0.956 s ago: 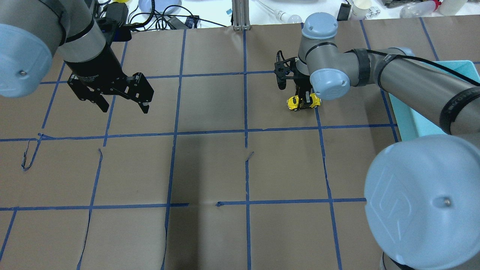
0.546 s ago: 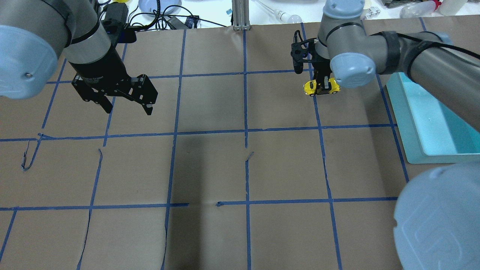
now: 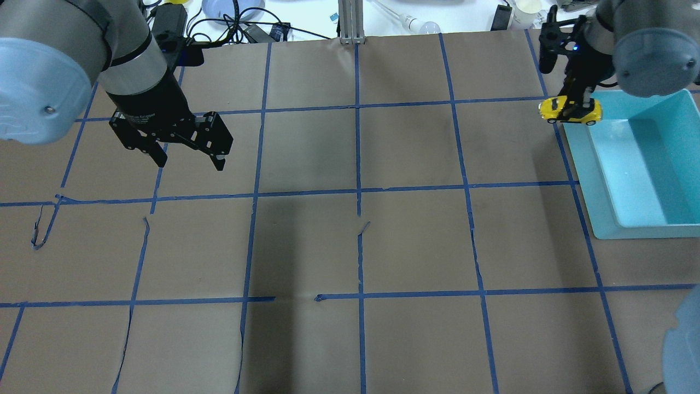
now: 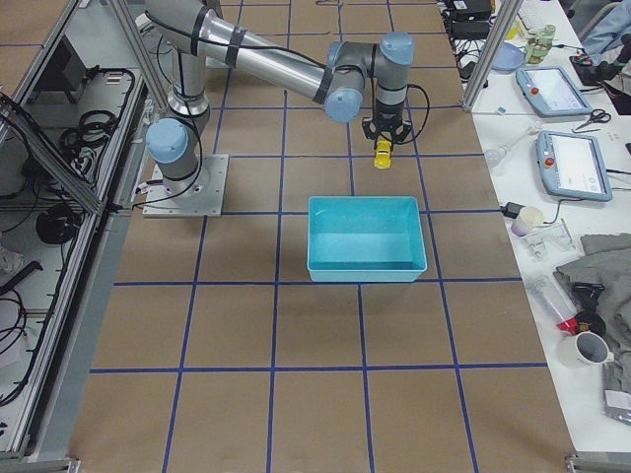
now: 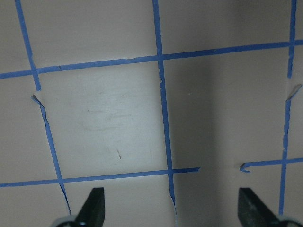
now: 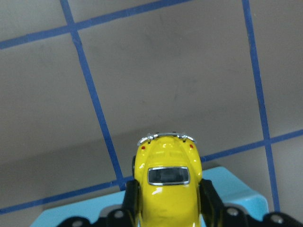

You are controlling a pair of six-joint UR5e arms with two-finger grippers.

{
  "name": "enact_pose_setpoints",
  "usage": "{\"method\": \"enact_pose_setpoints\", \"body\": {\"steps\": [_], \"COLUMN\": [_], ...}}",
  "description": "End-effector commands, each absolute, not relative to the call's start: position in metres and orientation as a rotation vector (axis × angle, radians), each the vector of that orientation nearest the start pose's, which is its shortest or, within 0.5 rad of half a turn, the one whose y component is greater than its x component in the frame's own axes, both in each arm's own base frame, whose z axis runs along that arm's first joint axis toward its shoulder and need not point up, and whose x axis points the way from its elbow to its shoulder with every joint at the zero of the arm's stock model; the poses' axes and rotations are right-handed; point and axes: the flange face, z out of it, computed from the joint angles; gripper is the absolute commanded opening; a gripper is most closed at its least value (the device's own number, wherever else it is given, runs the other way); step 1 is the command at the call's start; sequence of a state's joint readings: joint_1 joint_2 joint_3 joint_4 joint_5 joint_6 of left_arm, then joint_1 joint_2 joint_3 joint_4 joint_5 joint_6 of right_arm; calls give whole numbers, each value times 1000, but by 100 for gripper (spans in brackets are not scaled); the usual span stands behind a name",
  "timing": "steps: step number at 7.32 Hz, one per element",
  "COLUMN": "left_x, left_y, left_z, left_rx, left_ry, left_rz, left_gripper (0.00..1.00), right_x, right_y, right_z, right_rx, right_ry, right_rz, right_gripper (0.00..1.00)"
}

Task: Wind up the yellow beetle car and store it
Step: 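Lift the car with the right gripper and carry it over the blue bin, then lower the car into the blue bin and open the right gripper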

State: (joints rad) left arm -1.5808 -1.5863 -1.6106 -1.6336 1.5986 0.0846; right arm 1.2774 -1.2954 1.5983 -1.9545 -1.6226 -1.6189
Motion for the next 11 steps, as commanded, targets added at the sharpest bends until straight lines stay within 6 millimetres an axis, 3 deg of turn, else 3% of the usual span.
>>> {"method": "enact_pose_setpoints", "body": {"steps": [1,3,5,6,9,11], "left_x": [-135,-136,-136,-135,-132,-132], "left_y": [-484,-485,-487,-486,-485,-487], "left_z": [455,453,452,456,464,473], "left_rx": [155,151,167,164,152,149], "left_ry": [3108,3107,3115,3116,3122,3115], "left_rz": [188,195,181,167,90,57], "left_gripper": [100,100,100,100,100,100], "right_x": [-135,-161,-189,-207,-220,-225], "right_y": [-596,-595,-600,-585,-555,-553], "right_z": [366,351,326,304,235,218], "right_rx": [-1953,-1914,-2269,-2318,-2361,-2350], "right_ry": [2602,2617,2403,2347,2198,2159], "right_rz": [18,59,89,73,-69,-104], "right_gripper": [0,0,0,0,0,0]}}
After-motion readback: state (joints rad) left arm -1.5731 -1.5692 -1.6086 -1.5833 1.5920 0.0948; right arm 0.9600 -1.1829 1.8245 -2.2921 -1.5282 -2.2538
